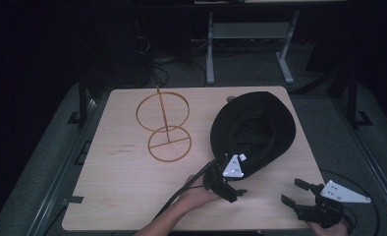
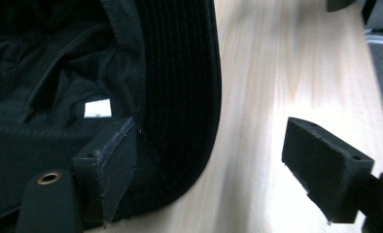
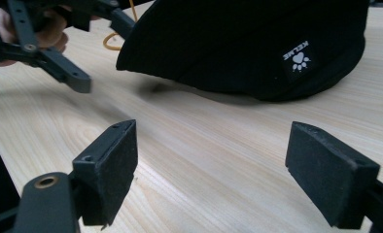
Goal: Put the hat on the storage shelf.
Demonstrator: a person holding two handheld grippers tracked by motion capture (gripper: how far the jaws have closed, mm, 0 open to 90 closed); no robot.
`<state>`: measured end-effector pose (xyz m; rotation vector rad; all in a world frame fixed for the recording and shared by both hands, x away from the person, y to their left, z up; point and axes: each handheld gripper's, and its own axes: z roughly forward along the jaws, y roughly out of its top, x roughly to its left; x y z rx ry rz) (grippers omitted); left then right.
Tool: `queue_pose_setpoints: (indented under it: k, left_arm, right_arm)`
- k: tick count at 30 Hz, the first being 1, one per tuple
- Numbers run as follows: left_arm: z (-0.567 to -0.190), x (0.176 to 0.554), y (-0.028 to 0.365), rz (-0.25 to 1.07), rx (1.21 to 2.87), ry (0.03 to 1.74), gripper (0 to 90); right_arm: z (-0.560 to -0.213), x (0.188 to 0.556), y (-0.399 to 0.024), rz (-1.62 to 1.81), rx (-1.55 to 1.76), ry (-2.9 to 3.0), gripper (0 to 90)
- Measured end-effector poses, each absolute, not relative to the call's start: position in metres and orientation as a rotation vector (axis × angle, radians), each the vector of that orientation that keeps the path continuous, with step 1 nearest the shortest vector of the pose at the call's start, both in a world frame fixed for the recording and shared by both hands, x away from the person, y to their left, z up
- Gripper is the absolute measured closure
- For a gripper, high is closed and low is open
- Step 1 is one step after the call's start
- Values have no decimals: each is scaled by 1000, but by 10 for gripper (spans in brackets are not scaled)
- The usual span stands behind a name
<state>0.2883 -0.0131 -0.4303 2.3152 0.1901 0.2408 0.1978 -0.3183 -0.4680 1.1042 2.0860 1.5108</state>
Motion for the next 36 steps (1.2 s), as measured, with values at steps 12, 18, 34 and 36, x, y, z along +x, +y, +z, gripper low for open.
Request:
queue_pose_setpoints:
  k: [12,18,34,36]
  left_arm:
    - [-433,301,-19,254,2333,192,593]
    - [-430,299,-17,249,2320,170,715]
    - [-408,294,3,195,2238,183,853]
    - [-406,293,4,194,2234,181,853]
  right_arm:
    - [-468,199,-316,1497,1083,2098,189]
    - [-467,198,-317,1497,1096,2087,188]
    - [-466,201,-316,1508,1098,2075,185]
    - [-466,201,-316,1508,1097,2074,185]
